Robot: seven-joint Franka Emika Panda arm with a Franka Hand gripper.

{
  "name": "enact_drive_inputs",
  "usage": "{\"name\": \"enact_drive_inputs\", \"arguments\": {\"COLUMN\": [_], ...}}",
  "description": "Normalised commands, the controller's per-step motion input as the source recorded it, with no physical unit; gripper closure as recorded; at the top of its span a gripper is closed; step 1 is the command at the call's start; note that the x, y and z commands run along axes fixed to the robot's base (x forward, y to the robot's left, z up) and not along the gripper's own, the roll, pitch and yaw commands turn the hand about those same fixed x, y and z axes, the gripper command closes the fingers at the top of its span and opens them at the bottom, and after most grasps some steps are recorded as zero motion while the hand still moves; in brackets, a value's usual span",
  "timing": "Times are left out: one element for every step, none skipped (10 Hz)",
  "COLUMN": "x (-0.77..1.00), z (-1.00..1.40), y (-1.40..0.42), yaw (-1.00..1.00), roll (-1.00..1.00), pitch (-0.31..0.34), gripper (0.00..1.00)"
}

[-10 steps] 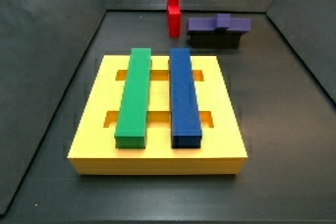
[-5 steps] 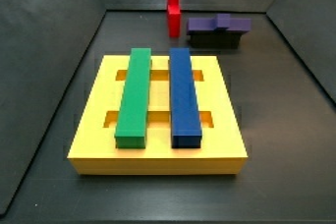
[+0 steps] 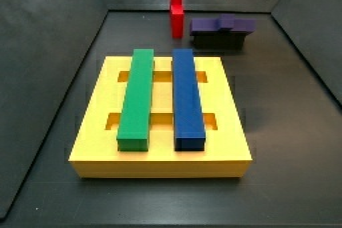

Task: Pick up the purple object. Move up. Place the purple object on the fixture. Regrasp the purple object. Move to above the board. Insert the purple object.
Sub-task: Regrasp the purple object.

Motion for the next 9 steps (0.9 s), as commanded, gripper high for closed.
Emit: {"name": "enact_drive_inputs", "arguments": {"x": [0.00, -0.23, -0.28, -0.35, -0.33, -0.21, -0.12, -0.07, 0.00], "z": [-0.42, -0.11, 0.00, -0.07, -0.33, -0.44, -0.50, -0.24, 0.12], "y": [-0.11, -0.29, -0.31, -0.32, -0.35, -0.25, -0.09, -0.01, 0.00], "yaw": [-0.35, -0.18, -0.14, -0.07, 0.00, 0.01, 0.02, 0.04, 0.14], "roll": [0.57, 0.87, 0.86, 0.90, 0.89, 0.82, 0.72, 0.77, 0.76], "pitch": [0.289, 0.234, 0.177, 0.051, 0.000, -0.023, 0.000, 0.000, 0.037], "gripper": [0.00, 0.00, 0.00, 0.00, 0.00, 0.00, 0.00, 0.00, 0.00]}}
